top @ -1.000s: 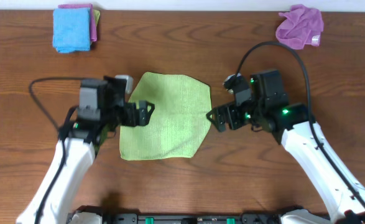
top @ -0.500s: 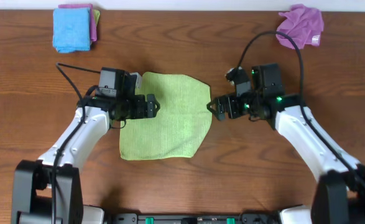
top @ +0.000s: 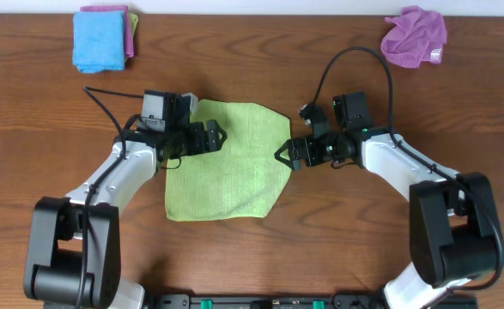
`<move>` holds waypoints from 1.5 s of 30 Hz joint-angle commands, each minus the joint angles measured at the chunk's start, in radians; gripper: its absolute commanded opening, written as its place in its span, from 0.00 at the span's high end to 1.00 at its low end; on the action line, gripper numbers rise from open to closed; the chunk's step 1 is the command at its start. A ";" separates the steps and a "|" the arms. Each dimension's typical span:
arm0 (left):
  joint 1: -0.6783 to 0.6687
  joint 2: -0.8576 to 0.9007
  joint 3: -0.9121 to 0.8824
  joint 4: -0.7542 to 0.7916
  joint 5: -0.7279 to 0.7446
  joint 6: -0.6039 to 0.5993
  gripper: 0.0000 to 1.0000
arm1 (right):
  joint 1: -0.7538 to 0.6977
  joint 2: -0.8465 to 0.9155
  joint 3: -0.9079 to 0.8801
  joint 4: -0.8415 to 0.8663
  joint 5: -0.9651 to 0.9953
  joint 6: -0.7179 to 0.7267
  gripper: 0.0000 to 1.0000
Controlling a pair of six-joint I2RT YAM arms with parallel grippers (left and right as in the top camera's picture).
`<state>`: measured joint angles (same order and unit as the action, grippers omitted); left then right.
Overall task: Fold the cloth
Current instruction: 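Grasp the cloth's left corner with the left gripper and right edge with right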
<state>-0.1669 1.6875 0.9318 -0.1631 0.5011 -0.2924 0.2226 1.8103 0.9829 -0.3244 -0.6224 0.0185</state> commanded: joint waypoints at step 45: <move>-0.004 0.142 0.021 0.140 -0.091 -0.117 0.01 | 0.068 0.190 0.057 -0.154 -0.334 0.013 0.16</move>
<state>-0.1696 1.8179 0.9340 -0.0158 0.4370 -0.3977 0.2790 1.9720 1.0260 -0.4969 -0.9813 -0.0055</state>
